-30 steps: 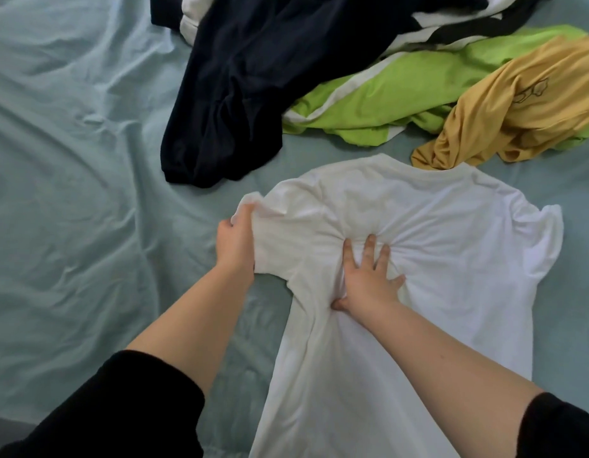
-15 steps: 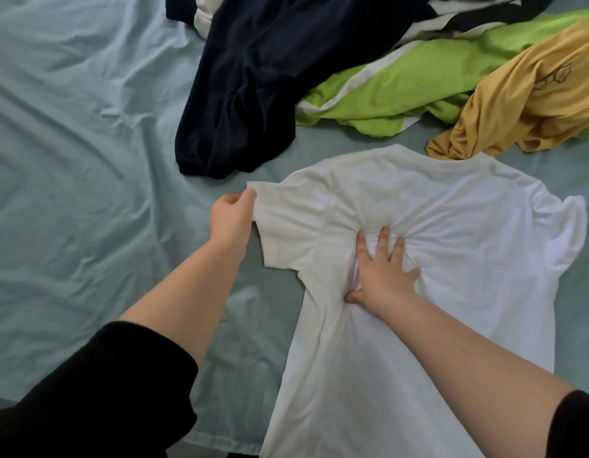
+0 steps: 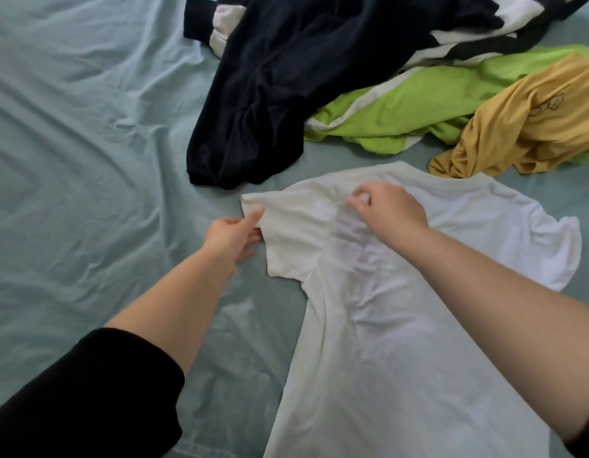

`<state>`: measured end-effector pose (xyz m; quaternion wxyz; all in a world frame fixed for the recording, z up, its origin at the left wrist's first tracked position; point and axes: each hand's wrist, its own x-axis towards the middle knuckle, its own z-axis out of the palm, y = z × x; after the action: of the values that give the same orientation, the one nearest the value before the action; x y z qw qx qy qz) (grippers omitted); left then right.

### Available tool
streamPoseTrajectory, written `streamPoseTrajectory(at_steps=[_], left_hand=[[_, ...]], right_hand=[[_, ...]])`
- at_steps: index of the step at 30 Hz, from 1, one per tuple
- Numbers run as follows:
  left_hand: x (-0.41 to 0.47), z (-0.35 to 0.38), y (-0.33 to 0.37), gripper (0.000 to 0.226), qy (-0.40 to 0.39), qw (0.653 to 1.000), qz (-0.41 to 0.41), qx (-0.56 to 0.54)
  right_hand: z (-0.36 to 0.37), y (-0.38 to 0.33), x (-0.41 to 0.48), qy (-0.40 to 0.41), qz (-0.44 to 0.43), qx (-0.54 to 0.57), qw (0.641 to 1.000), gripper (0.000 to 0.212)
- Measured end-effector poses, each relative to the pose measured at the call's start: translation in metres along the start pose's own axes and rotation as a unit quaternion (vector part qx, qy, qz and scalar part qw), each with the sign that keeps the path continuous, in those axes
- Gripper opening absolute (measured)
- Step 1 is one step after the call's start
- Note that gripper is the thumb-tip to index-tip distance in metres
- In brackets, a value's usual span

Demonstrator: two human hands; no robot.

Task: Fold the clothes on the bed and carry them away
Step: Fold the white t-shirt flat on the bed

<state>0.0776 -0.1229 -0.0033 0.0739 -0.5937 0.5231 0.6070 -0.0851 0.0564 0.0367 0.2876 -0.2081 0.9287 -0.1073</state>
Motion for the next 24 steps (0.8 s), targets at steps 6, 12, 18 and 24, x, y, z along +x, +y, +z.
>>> streamPoseTrajectory(at_steps=[6,12,18,24], left_hand=[[-0.011,0.020,-0.011,0.030,-0.035,0.995,0.062,0.070],[-0.020,0.008,-0.039,0.018,-0.005,0.997,0.056,-0.057],[-0.015,0.006,-0.050,0.020,0.069,0.996,0.058,0.005],[-0.002,0.006,-0.019,0.046,0.064,0.987,0.116,0.093]], right_hand=[[0.012,-0.041,0.065,-0.087,-0.034,-0.004,0.996,0.026],[0.032,-0.038,0.076,0.042,0.078,0.244,0.966,0.007],[0.053,-0.034,0.080,0.016,0.143,0.324,0.935,0.007],[0.067,-0.023,0.002,0.107,-0.032,0.273,0.956,0.035]])
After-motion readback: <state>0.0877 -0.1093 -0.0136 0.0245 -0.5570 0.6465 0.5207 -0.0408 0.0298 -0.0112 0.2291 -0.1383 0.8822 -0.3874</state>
